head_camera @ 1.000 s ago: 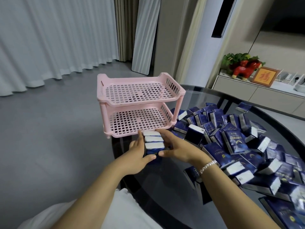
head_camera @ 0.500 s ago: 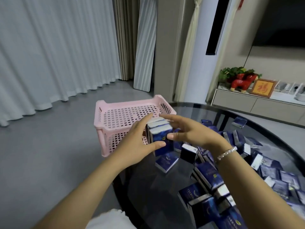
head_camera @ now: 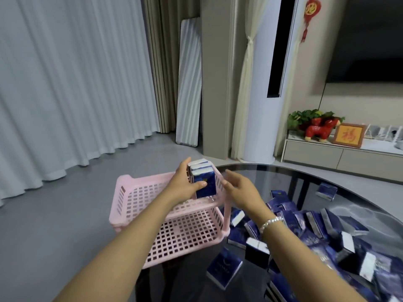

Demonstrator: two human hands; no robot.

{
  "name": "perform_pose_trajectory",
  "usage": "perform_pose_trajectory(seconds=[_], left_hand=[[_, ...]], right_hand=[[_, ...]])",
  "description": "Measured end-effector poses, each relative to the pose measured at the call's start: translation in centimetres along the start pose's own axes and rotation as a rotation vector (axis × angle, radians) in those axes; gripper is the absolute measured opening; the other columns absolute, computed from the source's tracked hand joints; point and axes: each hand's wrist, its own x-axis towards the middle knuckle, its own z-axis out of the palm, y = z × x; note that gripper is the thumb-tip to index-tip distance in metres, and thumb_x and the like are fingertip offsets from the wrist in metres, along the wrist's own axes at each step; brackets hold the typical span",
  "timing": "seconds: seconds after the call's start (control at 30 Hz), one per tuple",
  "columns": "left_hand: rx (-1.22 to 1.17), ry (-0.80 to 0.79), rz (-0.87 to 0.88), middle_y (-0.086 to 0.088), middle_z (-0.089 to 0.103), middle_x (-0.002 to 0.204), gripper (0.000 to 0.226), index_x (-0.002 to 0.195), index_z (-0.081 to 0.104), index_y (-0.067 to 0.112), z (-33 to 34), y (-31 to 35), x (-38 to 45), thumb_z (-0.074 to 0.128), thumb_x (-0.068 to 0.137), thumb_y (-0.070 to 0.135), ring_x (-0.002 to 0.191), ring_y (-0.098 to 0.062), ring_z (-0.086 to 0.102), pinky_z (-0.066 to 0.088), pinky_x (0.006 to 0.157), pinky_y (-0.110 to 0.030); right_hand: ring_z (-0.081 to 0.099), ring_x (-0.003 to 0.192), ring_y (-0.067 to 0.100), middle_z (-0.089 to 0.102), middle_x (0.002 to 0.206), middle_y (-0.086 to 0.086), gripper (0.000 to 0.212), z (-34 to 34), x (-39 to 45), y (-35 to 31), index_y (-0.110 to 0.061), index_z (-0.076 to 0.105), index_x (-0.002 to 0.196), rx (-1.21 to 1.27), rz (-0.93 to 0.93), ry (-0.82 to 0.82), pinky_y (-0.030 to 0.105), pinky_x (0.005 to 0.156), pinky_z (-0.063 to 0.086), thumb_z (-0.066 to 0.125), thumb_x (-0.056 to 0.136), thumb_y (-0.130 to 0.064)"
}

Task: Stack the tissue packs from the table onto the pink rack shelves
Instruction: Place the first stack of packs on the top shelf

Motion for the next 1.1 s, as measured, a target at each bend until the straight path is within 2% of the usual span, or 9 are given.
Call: perform_pose_trajectory(seconds=[0.13,0.23,0.37,0.53,0.63,0.77,0.9,1.0,1.1], left_hand=[[0.013,-0.013,-0.003,-0.002,0.030,0.153,0.085,0.151,0.011,0.025,0.7,-1.3,2.4,0.066,0.087,0.013,0.133,-0.018,0.040,0.040,0.107,-0.035],[0.058,-0.047,0.015,-0.002,0.030,0.153,0.081,0.151,0.011,0.029,0.5,-1.7,3.6,0.063,0.090,0.016,0.133,-0.020,0.041,0.041,0.107,-0.037],[0.117,-0.093,0.046,-0.003,0.033,0.147,0.069,0.143,0.021,0.035,0.2,-2.0,4.2,0.061,0.091,0.016,0.126,-0.020,0.044,0.046,0.103,-0.042],[0.156,-0.113,0.069,0.000,0.033,0.141,0.064,0.137,0.027,0.040,-0.1,-2.2,4.1,0.063,0.087,0.021,0.118,-0.020,0.050,0.053,0.093,-0.040],[0.211,-0.092,0.091,0.001,0.028,0.138,0.067,0.138,0.027,0.040,-0.1,-2.0,3.7,0.064,0.086,0.020,0.112,-0.020,0.052,0.053,0.086,-0.031],[0.226,-0.082,0.155,0.003,0.020,0.143,0.081,0.143,0.021,0.042,0.1,-1.6,3.0,0.068,0.082,0.018,0.116,-0.018,0.052,0.046,0.088,-0.022],[0.243,-0.055,0.171,0.004,0.012,0.154,0.070,0.145,0.030,0.039,0.1,-1.7,2.4,0.067,0.086,0.028,0.137,-0.016,0.030,0.034,0.104,-0.025],[0.211,-0.088,0.164,0.007,0.021,0.151,0.068,0.146,0.027,0.040,0.1,-1.6,2.2,0.063,0.089,0.033,0.131,-0.015,0.038,0.041,0.099,-0.026],[0.238,-0.099,0.162,0.005,0.020,0.153,0.076,0.149,0.016,0.040,0.1,-1.5,2.1,0.062,0.090,0.032,0.125,-0.010,0.039,0.040,0.095,-0.024]], right_hand=[[0.059,0.112,0.013,0.063,0.125,-0.002,0.038,1.2,0.3,1.3,-0.021,0.052,0.133,0.057,0.015,0.062,0.030,0.093,0.049,0.048,0.095,-0.016],[0.060,0.110,0.012,0.063,0.124,-0.003,0.039,1.4,0.2,1.4,-0.021,0.052,0.133,0.056,0.018,0.092,0.028,0.091,0.050,0.047,0.095,-0.015],[0.059,0.111,0.011,0.063,0.123,-0.004,0.039,1.3,-0.2,1.3,-0.023,0.053,0.132,0.056,0.005,0.109,0.031,0.094,0.049,0.048,0.094,-0.015],[0.061,0.106,0.010,0.065,0.120,-0.005,0.038,1.4,-0.8,1.3,-0.024,0.055,0.130,0.046,-0.005,0.122,0.032,0.093,0.051,0.050,0.092,-0.016],[0.060,0.108,0.010,0.064,0.122,-0.003,0.040,1.5,-1.3,1.4,-0.022,0.053,0.132,0.043,-0.008,0.131,0.032,0.094,0.050,0.051,0.092,-0.019],[0.060,0.108,0.010,0.063,0.122,-0.002,0.038,1.8,-1.7,1.4,-0.021,0.053,0.131,0.096,-0.010,0.147,0.031,0.093,0.050,0.052,0.093,-0.019],[0.058,0.100,0.007,0.063,0.121,-0.002,0.037,2.1,-1.9,1.3,-0.021,0.053,0.131,0.117,-0.013,0.167,0.024,0.087,0.048,0.051,0.094,-0.018],[0.059,0.103,0.009,0.064,0.121,-0.002,0.037,2.2,-1.9,1.3,-0.021,0.053,0.130,0.123,-0.008,0.170,0.027,0.089,0.050,0.051,0.094,-0.019],[0.059,0.107,0.010,0.063,0.122,-0.003,0.036,2.2,-1.9,1.4,-0.022,0.054,0.130,0.120,-0.005,0.180,0.031,0.092,0.050,0.051,0.093,-0.020]])
